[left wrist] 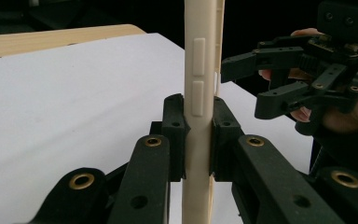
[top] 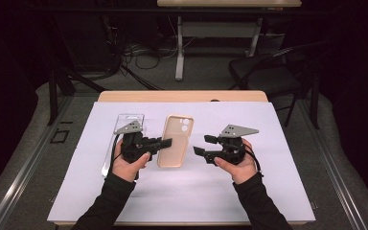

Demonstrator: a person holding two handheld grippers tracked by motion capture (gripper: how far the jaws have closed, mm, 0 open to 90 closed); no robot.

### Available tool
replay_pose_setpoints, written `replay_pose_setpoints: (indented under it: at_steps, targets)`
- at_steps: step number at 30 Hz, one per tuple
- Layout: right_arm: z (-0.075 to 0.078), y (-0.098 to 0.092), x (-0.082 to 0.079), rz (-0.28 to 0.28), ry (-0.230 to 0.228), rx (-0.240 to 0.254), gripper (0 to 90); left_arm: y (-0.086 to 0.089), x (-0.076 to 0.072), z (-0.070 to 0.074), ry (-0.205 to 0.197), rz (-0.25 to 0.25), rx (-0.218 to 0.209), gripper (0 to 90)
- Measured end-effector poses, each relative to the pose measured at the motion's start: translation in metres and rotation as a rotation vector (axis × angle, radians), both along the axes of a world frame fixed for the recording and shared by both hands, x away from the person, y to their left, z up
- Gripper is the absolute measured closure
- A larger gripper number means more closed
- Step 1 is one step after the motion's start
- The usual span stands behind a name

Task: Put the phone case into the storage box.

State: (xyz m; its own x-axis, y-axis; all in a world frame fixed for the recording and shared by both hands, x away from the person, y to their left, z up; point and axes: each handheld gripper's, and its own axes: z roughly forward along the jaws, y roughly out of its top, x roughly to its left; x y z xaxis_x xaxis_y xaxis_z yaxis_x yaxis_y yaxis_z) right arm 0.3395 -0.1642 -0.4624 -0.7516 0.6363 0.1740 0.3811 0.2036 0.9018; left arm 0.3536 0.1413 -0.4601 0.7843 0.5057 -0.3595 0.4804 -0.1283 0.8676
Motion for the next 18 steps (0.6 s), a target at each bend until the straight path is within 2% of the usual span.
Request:
replay_pose_setpoints:
  at_steps: [4,6,8,12,15,18]
  targets:
    - [-0.0003,0.0015,0.0006,-0.008,0.001,-0.013,20.2,0.0003,0.0001,-0.0002,-0.002,0.001,0.0,80.5]
    - [-0.001,0.0026,0.0005,0.012,0.009,-0.013,15.3,0.0006,0.0001,-0.0001,-0.003,0.001,0.0,80.5]
    - [-0.0013,0.0039,-0.0001,0.021,0.017,-0.011,14.6,0.0006,0.0001,-0.0002,-0.005,0.003,-0.006,80.5]
    - [0.0,0.0059,0.0,0.01,0.034,0.025,11.3,0.0011,-0.0002,0.0003,-0.011,-0.001,-0.013,80.5]
    - [0.0004,0.0065,-0.0006,0.028,0.036,0.032,6.2,0.0017,-0.0007,0.0009,-0.018,-0.002,-0.023,80.5]
    - [0.0001,0.0069,-0.0006,0.032,0.041,0.035,6.3,0.002,-0.0014,0.0016,-0.023,0.0,-0.028,80.6]
